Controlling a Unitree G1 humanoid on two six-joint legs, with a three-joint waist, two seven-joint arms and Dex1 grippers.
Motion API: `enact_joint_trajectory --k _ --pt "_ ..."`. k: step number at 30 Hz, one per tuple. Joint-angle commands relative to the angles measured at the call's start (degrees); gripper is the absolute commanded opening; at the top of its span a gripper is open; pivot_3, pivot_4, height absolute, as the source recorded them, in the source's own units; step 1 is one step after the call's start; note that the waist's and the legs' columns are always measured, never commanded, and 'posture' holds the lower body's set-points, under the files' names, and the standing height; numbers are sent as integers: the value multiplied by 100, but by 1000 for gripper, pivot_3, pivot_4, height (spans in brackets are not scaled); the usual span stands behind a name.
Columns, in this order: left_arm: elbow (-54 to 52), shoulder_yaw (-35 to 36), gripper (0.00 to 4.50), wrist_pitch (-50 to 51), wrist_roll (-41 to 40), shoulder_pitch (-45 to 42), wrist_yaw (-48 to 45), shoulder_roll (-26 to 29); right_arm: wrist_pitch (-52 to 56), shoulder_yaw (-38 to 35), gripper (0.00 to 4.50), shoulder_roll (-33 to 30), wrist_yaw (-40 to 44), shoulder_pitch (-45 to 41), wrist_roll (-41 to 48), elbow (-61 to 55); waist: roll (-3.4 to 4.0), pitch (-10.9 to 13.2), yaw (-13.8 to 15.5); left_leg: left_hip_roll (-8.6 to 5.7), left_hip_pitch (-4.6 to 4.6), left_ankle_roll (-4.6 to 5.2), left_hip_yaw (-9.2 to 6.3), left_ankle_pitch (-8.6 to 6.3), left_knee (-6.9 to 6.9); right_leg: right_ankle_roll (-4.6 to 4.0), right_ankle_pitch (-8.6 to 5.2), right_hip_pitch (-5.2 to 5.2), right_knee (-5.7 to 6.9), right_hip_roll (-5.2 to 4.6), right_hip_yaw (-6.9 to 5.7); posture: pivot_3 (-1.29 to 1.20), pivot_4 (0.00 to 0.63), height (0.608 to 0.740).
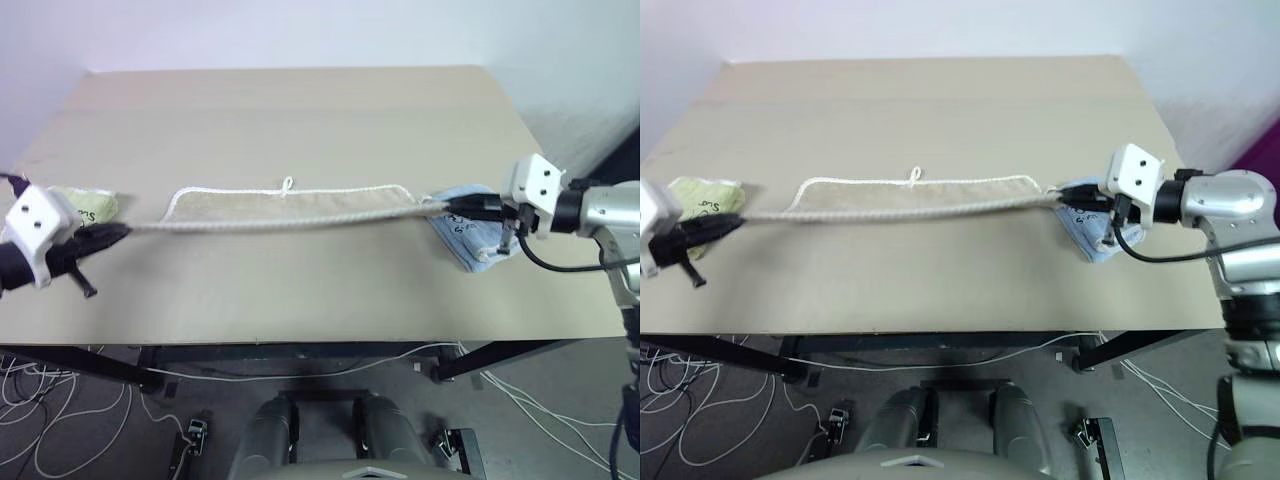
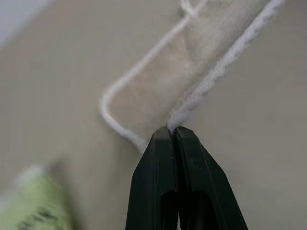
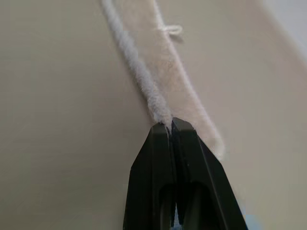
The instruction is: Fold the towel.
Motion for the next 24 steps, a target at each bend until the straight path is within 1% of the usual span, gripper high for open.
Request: enact_joint_trajectory --k 1,3,5,8,11,13,17,21,24 --pt "-318 550 0 173 -201 413 -162 4 615 -474 51 -264 106 391 544 -841 -2 -1 7 2 3 0 -3 0 0 0 0 6 -2 0 0 0 150 740" --pt "-471 781 0 278 -318 937 -388 -106 964 -713 51 -474 336 956 826 -1268 -1 -1 38 2 7 0 -5 0 2 0 1 12 -3 -3 -3 0 150 740" --pt "-590 949 0 393 -438 1276 -525 -175 1234 -901 51 -626 535 1372 1092 -1601 4 -3 94 2 8 5 -4 -5 -2 -1 0 18 -20 -5 -3 0 150 740" --pt "-727 1076 0 520 -600 1463 -595 -228 1418 -1010 51 -681 581 1659 1269 -1877 2 -4 128 3 7 7 -3 -6 -1 0 1 21 -26 -6 -3 0 150 740" --pt "-749 988 0 536 -587 1442 -547 -233 1346 -894 51 -575 492 1629 1165 -1893 1 -5 148 5 9 6 -4 -7 3 -2 1 28 -28 -8 -4 0 150 740" --pt "-630 701 0 513 -485 1168 -397 -188 1184 -629 51 -412 313 1330 898 -1632 0 -6 146 4 9 6 -4 -7 3 -2 2 30 -34 -10 -4 0 150 740" --pt "-153 45 0 449 -171 243 9 -122 903 -167 51 -171 137 764 386 -1005 1 -6 146 4 8 5 -5 -7 2 -4 4 26 -34 -9 -7 0 150 740" --pt "581 -674 0 191 251 -882 334 -156 537 291 51 83 39 178 -153 -210 1 -6 133 1 5 5 -3 -6 0 -2 5 20 -35 -7 -7 0 150 740" --pt "1378 -1220 0 -150 692 -1727 584 -223 208 561 51 389 -144 -427 -578 597 1 -6 118 1 5 5 -1 -6 -1 -2 5 15 -31 -3 -10 0 150 740"
